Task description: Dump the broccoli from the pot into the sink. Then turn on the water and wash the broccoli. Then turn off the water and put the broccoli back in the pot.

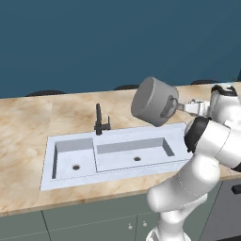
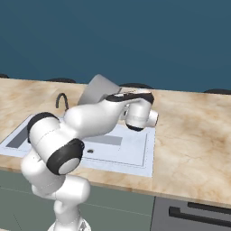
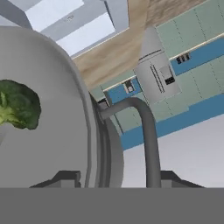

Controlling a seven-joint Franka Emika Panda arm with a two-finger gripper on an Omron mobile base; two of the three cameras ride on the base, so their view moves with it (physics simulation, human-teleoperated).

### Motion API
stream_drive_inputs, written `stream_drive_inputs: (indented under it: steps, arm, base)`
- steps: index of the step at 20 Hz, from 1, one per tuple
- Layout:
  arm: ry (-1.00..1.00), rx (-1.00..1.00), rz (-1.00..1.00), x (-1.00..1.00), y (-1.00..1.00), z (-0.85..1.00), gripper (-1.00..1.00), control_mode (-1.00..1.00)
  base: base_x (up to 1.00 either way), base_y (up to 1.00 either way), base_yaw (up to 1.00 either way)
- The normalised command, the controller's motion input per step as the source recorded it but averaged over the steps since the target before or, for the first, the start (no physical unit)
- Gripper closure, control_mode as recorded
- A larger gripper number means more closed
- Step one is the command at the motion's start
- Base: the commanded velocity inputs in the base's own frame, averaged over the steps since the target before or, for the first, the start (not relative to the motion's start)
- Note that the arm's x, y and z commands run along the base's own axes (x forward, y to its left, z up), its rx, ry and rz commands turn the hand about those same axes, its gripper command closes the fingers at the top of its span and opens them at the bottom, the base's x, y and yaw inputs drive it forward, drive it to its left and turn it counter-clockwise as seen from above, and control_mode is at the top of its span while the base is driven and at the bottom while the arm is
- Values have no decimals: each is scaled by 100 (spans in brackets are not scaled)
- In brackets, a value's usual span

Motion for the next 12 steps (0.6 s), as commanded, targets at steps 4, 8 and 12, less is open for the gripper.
stream_drive_inputs:
  steps: [4,8,12]
  arm:
    - [13,17,0,54,0,-48,100,-100]
    - [11,16,0,54,0,-45,100,-100]
    - [10,15,0,16,0,-35,100,-100]
  base:
    - [0,0,0]
    - [0,0,0]
    - [0,0,0]
